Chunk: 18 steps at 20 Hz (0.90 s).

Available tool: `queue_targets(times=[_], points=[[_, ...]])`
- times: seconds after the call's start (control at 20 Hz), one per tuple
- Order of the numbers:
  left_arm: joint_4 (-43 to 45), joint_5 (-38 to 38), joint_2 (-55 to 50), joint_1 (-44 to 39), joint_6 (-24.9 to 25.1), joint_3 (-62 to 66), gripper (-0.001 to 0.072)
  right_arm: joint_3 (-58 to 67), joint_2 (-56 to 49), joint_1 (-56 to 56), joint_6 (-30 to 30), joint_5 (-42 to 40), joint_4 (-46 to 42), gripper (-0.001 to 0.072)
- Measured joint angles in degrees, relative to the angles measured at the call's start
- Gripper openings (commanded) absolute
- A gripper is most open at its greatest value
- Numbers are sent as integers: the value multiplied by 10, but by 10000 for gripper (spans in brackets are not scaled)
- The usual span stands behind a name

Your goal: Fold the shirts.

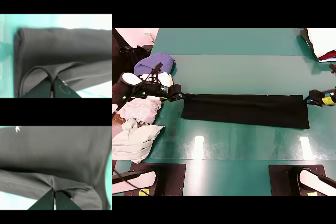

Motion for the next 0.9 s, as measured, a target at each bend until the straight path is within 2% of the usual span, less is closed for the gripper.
queue_targets(times=[0.1, 0.15, 0.2, 0.25, 0.3, 0.5, 0.55, 0.6, 0.65, 0.7, 0.85, 0.9], points=[[-7, 15, -27, 0, 5, 10, 30, 32, -45, 17, 10, -9, 1, 23], [-8, 23, -34, 0, 7, 13, 276, 47, -65, 24, 21, -12, 2, 64], [-11, 35, -40, 0, 8, 17, 601, 63, -85, 29, 35, -14, 2, 282], [-10, 42, -45, 0, 8, 21, 720, 78, -101, 33, 43, -18, 3, 521], [-12, 47, -48, 0, 8, 28, 720, 94, -117, 35, 51, -19, 3, 565], [-15, 25, -54, 0, 10, 80, 720, 148, -144, 31, 67, -2, 21, 563], [-16, 6, -54, 0, 10, 94, 667, 156, -144, 23, 67, 9, 23, 563], [-19, -14, -54, 0, 10, 107, 363, 162, -143, 14, 62, 21, 25, 563], [-23, -35, -54, 0, 10, 115, 103, 165, -142, 1, 53, 40, 27, 563], [-27, -56, -53, 0, 11, 122, 34, 168, -141, -13, 45, 57, 28, 563], [-36, -99, -51, -6, 12, 132, 24, 172, -149, -64, 20, 104, 30, 566], [-38, -111, -51, -14, 11, 134, 26, 171, -154, -80, 15, 113, 30, 589]])
